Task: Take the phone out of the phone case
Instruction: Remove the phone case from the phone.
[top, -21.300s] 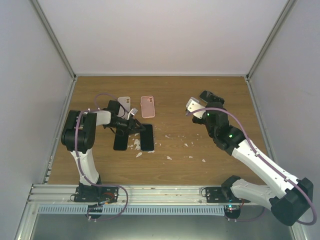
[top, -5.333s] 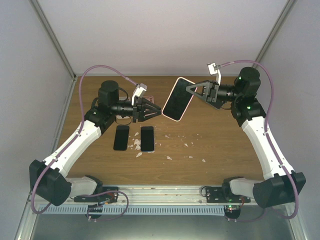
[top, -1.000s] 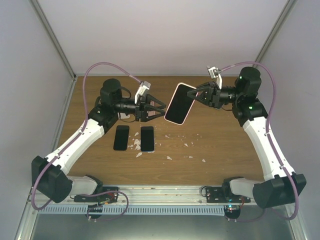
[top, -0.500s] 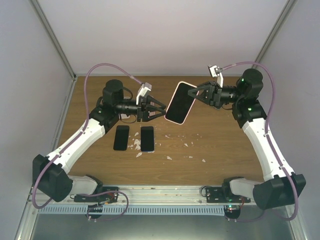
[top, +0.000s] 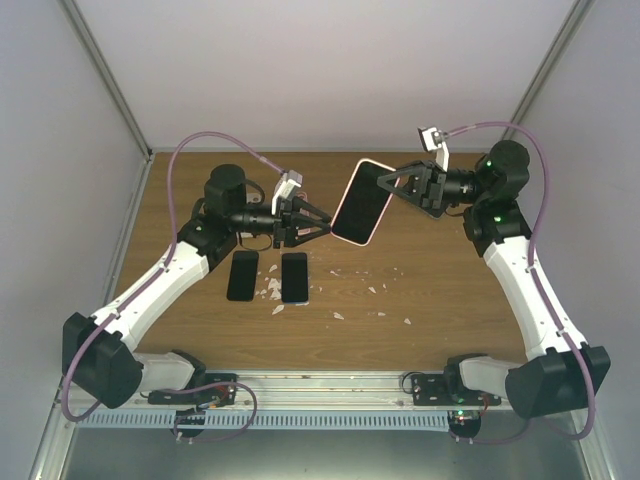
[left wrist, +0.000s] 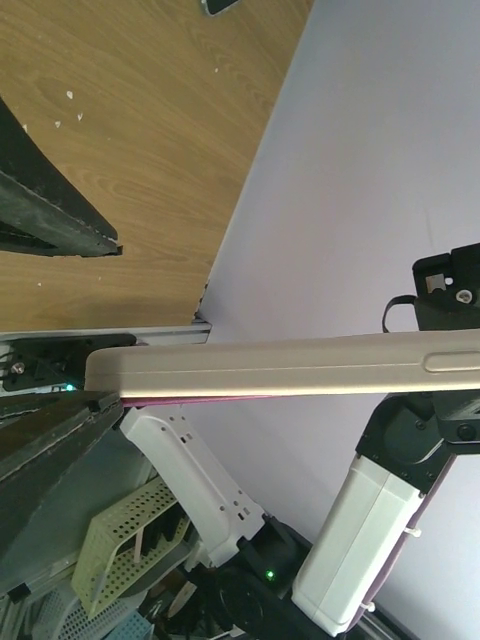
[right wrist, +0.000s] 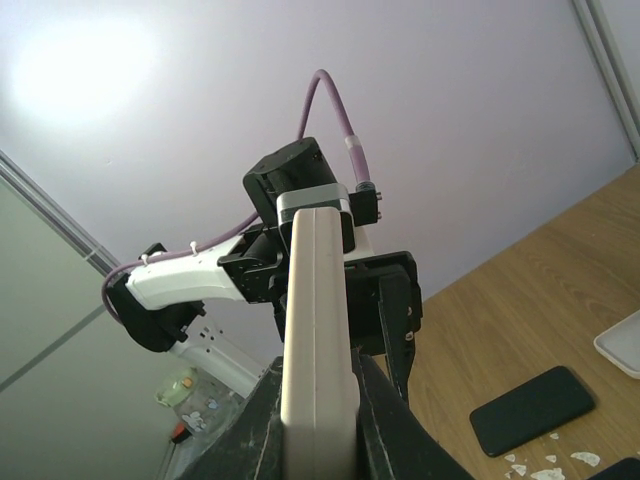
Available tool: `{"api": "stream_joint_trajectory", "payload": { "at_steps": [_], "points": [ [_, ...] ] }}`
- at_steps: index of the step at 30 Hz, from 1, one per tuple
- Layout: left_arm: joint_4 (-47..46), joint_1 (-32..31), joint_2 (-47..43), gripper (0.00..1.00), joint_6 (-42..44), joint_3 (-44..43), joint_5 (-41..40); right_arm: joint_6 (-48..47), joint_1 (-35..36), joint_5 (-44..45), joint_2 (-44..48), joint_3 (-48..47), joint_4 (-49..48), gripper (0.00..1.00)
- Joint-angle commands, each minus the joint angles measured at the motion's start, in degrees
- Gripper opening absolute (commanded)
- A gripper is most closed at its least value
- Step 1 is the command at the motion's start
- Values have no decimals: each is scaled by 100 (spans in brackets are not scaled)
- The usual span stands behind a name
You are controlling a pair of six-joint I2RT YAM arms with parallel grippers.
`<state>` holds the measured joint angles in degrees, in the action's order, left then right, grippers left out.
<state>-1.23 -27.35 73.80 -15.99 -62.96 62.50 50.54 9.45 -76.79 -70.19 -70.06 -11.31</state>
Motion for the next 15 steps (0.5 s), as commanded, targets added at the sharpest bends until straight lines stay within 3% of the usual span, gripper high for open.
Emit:
{"api": "stream_joint_trajectory", "payload": {
  "at_steps": [1,15],
  "points": [
    [137,-38,206,36,23,160,-572,622,130,-257,231,-98,-584,0],
    [-91,-33,379,29,-243,67,-907,835,489,-318,295,-156,-673,0]
  ]
}}
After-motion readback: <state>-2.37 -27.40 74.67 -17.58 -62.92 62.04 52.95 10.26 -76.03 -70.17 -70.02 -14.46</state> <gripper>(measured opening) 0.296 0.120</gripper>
